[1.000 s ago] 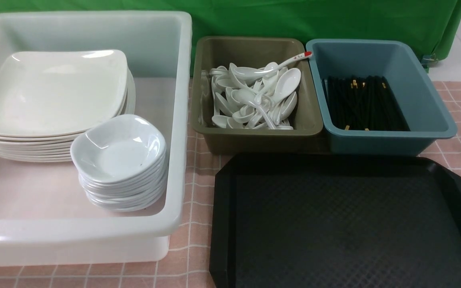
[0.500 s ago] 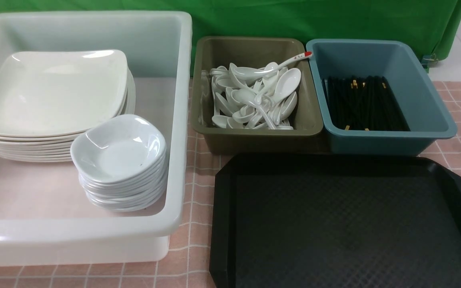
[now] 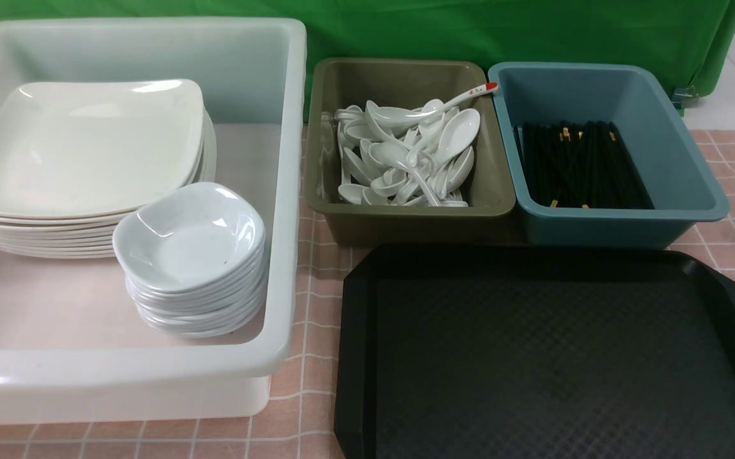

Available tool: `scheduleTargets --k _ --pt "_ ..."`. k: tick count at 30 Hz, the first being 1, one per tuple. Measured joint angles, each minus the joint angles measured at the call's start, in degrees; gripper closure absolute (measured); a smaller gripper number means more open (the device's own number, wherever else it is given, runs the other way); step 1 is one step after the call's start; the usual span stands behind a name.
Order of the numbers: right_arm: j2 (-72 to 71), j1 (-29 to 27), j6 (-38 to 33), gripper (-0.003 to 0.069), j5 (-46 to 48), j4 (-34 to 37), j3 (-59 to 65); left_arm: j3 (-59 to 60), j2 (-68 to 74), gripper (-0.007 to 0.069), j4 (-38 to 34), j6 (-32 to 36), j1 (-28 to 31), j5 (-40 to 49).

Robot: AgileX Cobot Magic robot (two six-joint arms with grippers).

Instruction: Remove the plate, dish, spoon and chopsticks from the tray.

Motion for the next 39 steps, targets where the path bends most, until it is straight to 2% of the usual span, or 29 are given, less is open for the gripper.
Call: scheduleTargets --k 3,7,14,20,28,33,39 --pt "-1.7 -1.3 0.0 0.0543 -0.4 0.1 1.4 0.0 0.0 0.0630 0.0 0.0 0.0 0.0" --pt "-7.2 -7.5 0.0 0.0528 -0.6 0.1 9.0 0.0 0.0 0.0628 -0.4 0.1 0.0 0.0" --pt "-13.9 -13.4 0.1 0.0510 0.6 0.1 19.4 0.0 0.0 0.0628 -0.4 0.3 0.0 0.0" --pt "-17.4 -15.4 0.1 0.0496 0.5 -1.0 26.0 0.0 0.0 0.0628 -0.4 1.2 -0.1 0.0" --pt "-17.4 -16.3 0.1 0.0467 -0.4 -1.2 26.7 1.0 -0.1 0.0628 -3.4 1.4 -0.1 -0.2" --pt "-17.4 -17.2 0.1 0.0462 -0.4 -1.2 26.7 7.7 -0.2 0.0628 -9.0 3.7 -0.1 -0.2" --pt "-17.4 -20.2 0.2 0.0452 -0.4 -1.2 26.7 16.9 -0.2 0.0628 -10.3 5.5 -1.7 -0.3"
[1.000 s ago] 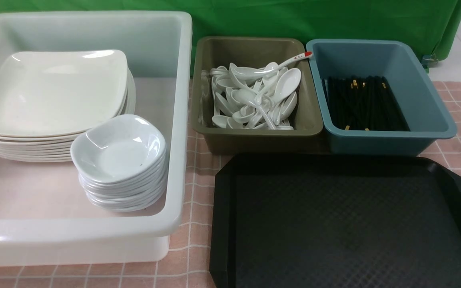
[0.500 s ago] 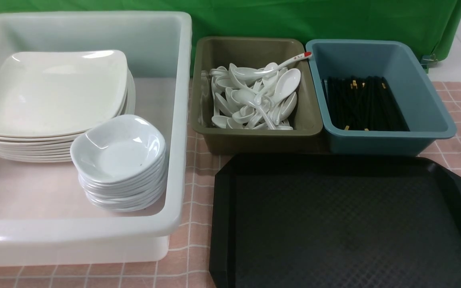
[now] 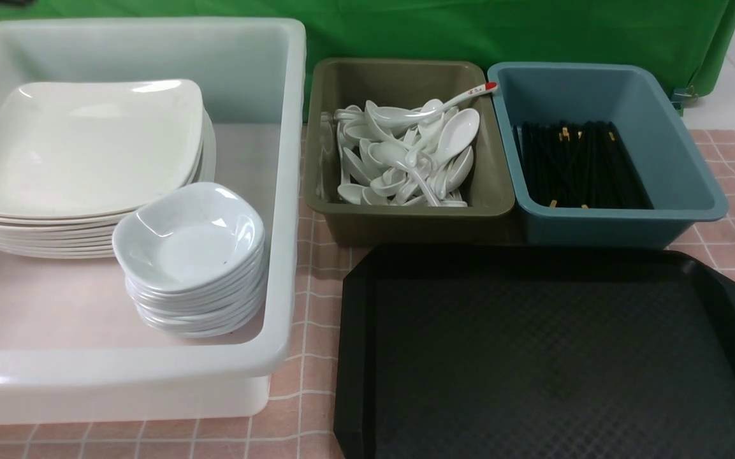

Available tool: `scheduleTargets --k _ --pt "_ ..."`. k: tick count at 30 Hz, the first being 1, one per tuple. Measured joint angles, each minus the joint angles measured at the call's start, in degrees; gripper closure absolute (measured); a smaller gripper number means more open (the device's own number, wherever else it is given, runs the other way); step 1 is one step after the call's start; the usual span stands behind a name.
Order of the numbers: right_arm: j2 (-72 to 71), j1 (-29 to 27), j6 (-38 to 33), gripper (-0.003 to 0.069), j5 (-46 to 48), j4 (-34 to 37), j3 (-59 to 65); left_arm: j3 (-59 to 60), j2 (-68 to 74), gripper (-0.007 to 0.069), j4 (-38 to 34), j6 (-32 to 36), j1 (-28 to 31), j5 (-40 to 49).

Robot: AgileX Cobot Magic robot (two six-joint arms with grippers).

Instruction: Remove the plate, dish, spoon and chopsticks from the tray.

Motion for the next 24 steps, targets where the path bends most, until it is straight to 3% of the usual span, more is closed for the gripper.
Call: scheduleTargets --k 5,14,20,24 --pt "0.0 -1.1 0.0 0.0443 0.0 0.0 0.0 3.2 0.0 0.0628 1.5 1.2 -4.9 0.0" --pt "0.0 -1.3 0.0 0.0423 0.0 0.0 0.0 5.9 -4.4 0.0628 9.1 1.6 -20.1 -0.1" --pt "0.0 -1.3 0.0 0.0419 0.0 0.0 0.0 12.6 -13.4 0.0628 10.5 1.6 -25.7 0.0" --pt "0.0 -1.3 0.0 0.0419 0.0 0.0 0.0 17.8 -21.3 0.0628 12.5 1.5 -26.4 0.1"
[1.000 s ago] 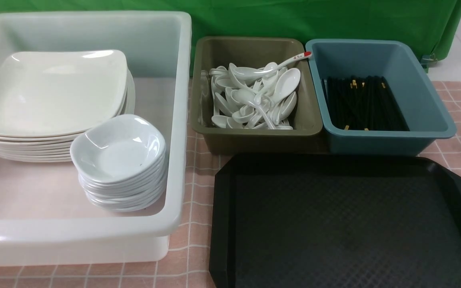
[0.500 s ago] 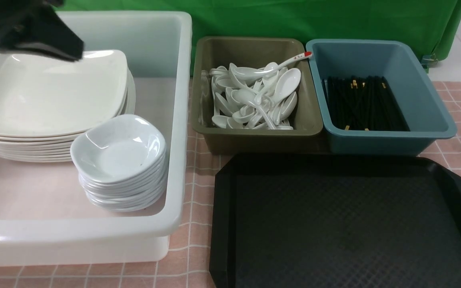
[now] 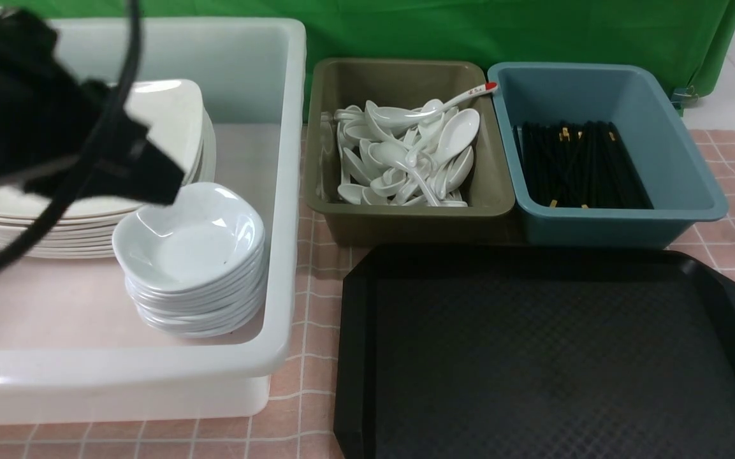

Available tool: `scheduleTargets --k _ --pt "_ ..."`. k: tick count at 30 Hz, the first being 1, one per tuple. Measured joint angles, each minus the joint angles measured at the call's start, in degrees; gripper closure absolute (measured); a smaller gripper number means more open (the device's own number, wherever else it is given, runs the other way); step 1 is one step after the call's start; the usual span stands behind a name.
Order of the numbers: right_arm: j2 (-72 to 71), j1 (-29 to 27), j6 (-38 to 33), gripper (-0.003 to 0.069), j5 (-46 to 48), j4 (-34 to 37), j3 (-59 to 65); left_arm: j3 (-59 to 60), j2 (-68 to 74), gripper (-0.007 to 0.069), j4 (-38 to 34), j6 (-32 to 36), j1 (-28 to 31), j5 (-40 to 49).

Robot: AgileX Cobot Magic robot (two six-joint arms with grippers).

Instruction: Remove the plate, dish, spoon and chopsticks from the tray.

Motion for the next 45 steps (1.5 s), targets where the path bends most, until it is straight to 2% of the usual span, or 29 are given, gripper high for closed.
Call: scheduleTargets --k 19,22,23,25,26,27,28,30,34,45 --pt "0.0 0.0 0.0 0.0419 0.0 0.0 0.0 23.7 -39.9 0.0628 3.4 -2.0 0.0 -0.3" --pt "0.0 0.0 0.0 0.0419 0.1 0.0 0.0 27.6 -46.2 0.0628 4.0 -2.4 0.0 -5.7" --pt "0.0 0.0 0.0 0.0419 0.1 0.0 0.0 30.5 -49.8 0.0628 4.5 -2.4 0.0 -11.6" --pt "0.0 0.0 0.0 0.0419 0.1 0.0 0.0 33.0 -52.2 0.0628 4.6 -2.4 0.0 -17.9" --pt "0.0 0.0 0.0 0.0419 0.1 0.0 0.0 35.5 -54.0 0.0628 4.6 -2.4 0.0 -24.4" --pt "0.0 0.0 0.0 0.0419 0.1 0.0 0.0 35.8 -54.2 0.0628 4.6 -2.4 0.0 -25.3" --pt "0.0 0.0 0.0 0.0419 0.1 0.0 0.0 38.6 -55.5 0.0628 3.6 -2.4 0.0 -32.4" --pt "0.0 0.0 0.0 0.0419 0.1 0.0 0.0 40.9 -55.7 0.0627 2.7 -2.4 0.0 -37.5" --pt "0.0 0.0 0.0 0.0419 0.1 0.0 0.0 44.3 -55.5 0.0627 3.5 -2.4 0.0 -40.3" --pt "0.0 0.0 0.0 0.0419 0.1 0.0 0.0 49.7 -55.4 0.0627 10.6 -2.4 0.0 -40.0"
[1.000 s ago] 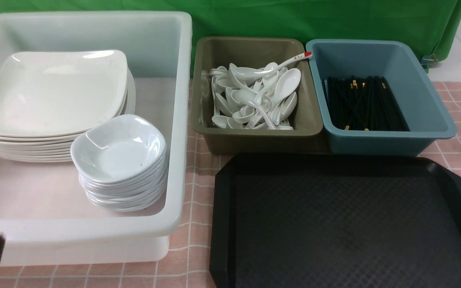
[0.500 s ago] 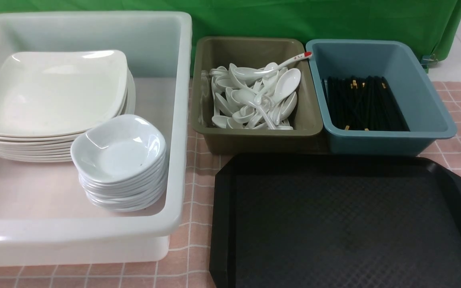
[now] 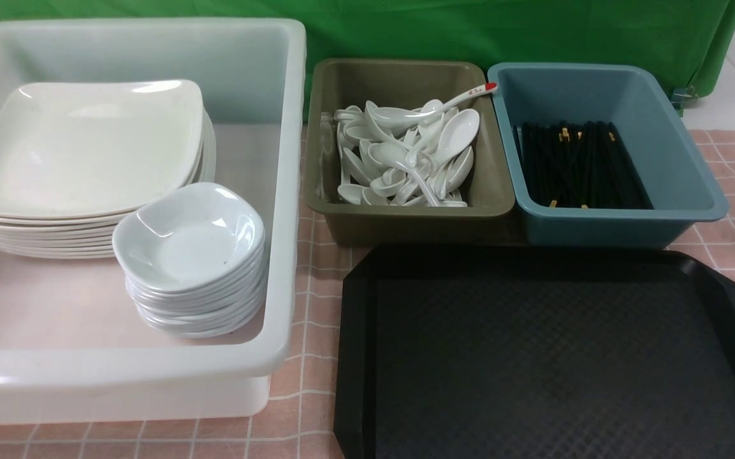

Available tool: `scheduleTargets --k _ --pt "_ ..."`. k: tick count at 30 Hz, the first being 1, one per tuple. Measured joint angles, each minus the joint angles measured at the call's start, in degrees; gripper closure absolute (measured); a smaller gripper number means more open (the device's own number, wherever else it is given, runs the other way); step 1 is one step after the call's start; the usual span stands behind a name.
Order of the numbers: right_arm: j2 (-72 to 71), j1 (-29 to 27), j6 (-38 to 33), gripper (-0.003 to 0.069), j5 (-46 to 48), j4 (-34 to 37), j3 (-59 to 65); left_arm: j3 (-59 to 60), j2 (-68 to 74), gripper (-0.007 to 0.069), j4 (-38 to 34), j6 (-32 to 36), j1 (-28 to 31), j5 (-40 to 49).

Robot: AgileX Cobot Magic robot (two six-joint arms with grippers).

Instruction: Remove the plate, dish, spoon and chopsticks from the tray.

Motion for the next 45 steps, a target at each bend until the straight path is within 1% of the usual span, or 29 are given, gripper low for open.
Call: scheduleTargets --k 2,4,6,7,8,9,10,12,16,20,25,45 --pt "0.0 0.0 0.0 0.0419 0.0 0.0 0.0 1.4 0.0 0.0627 0.3 0.0 0.0 -2.1" --pt "0.0 0.0 0.0 0.0419 0.0 0.0 0.0 4.1 0.1 0.0627 1.0 -0.4 0.1 -7.3" --pt "0.0 0.0 0.0 0.0419 0.0 0.0 0.0 9.0 0.1 0.0627 4.0 -3.3 1.8 -15.7" --pt "0.0 0.0 0.0 0.0419 0.0 0.0 0.0 9.4 0.1 0.0627 4.0 -3.3 1.8 -15.7" --pt "0.0 0.0 0.0 0.0419 0.0 0.0 0.0 12.2 0.1 0.0627 6.0 -5.8 3.6 -18.7" --pt "0.0 0.0 0.0 0.0419 0.0 0.0 0.0 14.5 0.0 0.0627 7.2 -7.9 5.4 -19.9" --pt "0.0 0.0 0.0 0.0419 0.0 0.0 0.0 15.2 0.0 0.0627 7.6 -8.5 6.1 -20.0" --pt "0.0 0.0 0.0 0.0419 0.0 0.0 0.0 19.5 -2.0 0.0627 8.7 -10.9 10.1 -20.0" --pt "0.0 0.0 0.0 0.0419 0.0 0.0 0.0 24.1 -6.1 0.0627 9.2 -11.9 13.6 -20.4" --pt "0.0 0.0 0.0 0.0419 0.1 0.0 0.0 25.1 -6.9 0.0627 9.2 -12.1 14.0 -20.1" --pt "0.0 0.0 0.0 0.0419 0.1 0.0 0.0 25.1 -6.9 0.0627 9.8 -12.2 13.1 -17.6" --pt "0.0 0.0 0.0 0.0419 0.1 0.0 0.0 25.1 -6.9 0.0627 10.4 -12.2 12.7 -17.4"
